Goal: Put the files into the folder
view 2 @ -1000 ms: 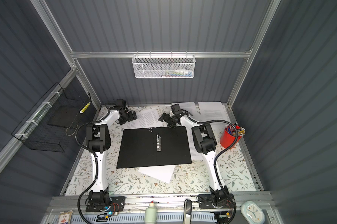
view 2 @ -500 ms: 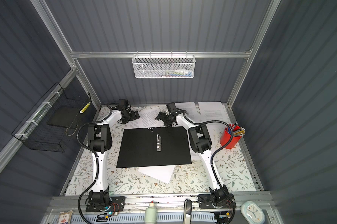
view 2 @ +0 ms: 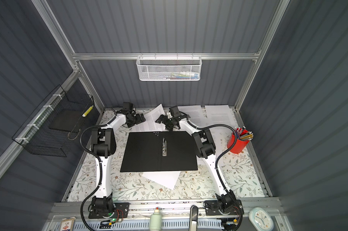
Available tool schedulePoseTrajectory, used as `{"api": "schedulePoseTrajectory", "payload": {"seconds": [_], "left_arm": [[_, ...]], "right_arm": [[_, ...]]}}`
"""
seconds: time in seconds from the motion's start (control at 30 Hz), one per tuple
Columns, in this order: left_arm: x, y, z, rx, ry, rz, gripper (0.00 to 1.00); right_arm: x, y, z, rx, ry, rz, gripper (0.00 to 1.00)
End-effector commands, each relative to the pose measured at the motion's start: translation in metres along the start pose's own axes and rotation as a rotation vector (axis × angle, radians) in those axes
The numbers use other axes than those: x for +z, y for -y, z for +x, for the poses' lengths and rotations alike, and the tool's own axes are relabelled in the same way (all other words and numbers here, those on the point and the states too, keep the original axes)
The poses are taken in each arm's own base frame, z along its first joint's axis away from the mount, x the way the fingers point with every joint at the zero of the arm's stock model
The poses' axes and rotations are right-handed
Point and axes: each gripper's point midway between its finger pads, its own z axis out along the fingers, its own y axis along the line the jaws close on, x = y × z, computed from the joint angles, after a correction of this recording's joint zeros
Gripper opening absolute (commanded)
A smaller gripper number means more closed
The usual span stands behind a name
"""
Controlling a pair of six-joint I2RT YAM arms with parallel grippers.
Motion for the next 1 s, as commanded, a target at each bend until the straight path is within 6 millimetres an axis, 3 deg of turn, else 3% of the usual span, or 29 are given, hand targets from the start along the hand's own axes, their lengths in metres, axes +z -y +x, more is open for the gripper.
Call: {"api": "schedulePoseTrajectory", "payload": {"seconds": [0.0, 0.1, 0.3, 0.5, 0.77, 0.97], "left_arm": [[0.034, -0.019, 0.066, -0.064, -0.206, -0.036, 1.00], [0.035, -0.021, 0.065, -0.074, -0.202, -0.046, 1.00], [0.034, -0.026, 0.064, -0.085, -0.201, -0.059, 1.00], [0.032, -0.031, 0.063, -0.100, -0.197, -0.061, 1.00], [0.027, -0.026, 0.061, -0.104, -0.198, -0.029, 1.00], [0.008, -0.009, 0.045, -0.085, -0.168, 0.025, 1.00]], "right_arm": [[0.007, -0.014, 0.005, -0.031, 0.001, -0.089, 0.95], [0.004, -0.011, 0.005, -0.025, 0.034, -0.086, 0.93], [-0.009, 0.020, 0.005, 0.042, 0.126, 0.005, 0.85], [-0.016, 0.029, 0.003, 0.061, 0.173, 0.036, 0.77], [-0.004, 0.037, -0.004, 0.094, 0.176, 0.053, 0.45], [-0.008, 0.048, -0.014, 0.099, 0.242, 0.111, 0.20]]}}
